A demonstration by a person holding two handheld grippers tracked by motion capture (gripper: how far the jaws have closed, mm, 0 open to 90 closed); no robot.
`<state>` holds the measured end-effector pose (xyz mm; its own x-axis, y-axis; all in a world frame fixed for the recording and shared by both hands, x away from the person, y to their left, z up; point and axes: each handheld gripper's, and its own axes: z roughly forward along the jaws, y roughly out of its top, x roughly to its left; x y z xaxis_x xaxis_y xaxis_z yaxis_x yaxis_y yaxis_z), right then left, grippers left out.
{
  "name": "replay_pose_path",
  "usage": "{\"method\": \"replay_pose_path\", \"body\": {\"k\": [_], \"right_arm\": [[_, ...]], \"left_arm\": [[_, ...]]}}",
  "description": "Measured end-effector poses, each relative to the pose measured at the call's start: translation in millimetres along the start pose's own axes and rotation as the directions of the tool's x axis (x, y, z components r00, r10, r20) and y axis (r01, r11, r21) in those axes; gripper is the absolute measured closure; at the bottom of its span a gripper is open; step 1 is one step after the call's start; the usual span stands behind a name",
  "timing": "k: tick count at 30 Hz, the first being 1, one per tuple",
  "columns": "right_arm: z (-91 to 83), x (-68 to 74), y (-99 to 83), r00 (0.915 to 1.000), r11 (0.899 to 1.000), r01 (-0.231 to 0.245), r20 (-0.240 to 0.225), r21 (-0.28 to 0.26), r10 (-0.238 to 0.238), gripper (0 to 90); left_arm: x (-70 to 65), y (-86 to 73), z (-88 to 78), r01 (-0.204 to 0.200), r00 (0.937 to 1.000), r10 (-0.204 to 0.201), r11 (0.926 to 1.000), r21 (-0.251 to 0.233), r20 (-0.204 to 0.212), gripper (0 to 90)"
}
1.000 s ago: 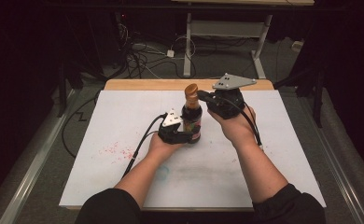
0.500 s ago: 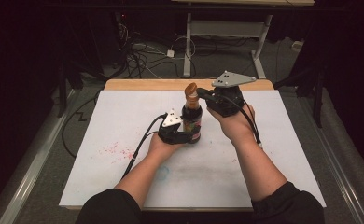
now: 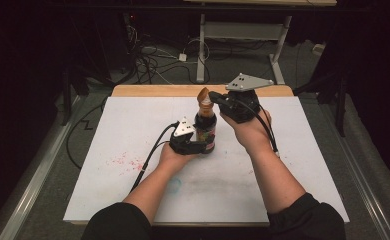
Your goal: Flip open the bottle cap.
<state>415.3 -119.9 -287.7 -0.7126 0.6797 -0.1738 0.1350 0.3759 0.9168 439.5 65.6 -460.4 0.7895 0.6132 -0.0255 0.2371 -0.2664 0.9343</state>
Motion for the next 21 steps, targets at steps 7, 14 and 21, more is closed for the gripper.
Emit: {"method": "replay_pose_path", "body": {"k": [7,14,21], "right_arm": [[9.6,10.9,11.3,0.9994,1.000,0.022,-0.025,-0.015,-0.023,90.0],[12.5,15.3,15.3,0.9989,0.999,0.022,-0.041,-0.028,-0.023,90.0],[0.8,1.5,10.5,1.0000,1.000,0.000,-0.008,-0.030,0.000,90.0]], "left_arm": [[0.3,-0.1,0.1,-0.001,1.0000,0.001,1.0000,0.000,0.002,28.9],[0.4,-0.2,0.2,0.003,1.0000,-0.003,1.0000,-0.001,0.004,28.8],[0.1,-0.2,0.4,0.005,1.0000,-0.005,1.0000,-0.001,0.003,28.7]]}}
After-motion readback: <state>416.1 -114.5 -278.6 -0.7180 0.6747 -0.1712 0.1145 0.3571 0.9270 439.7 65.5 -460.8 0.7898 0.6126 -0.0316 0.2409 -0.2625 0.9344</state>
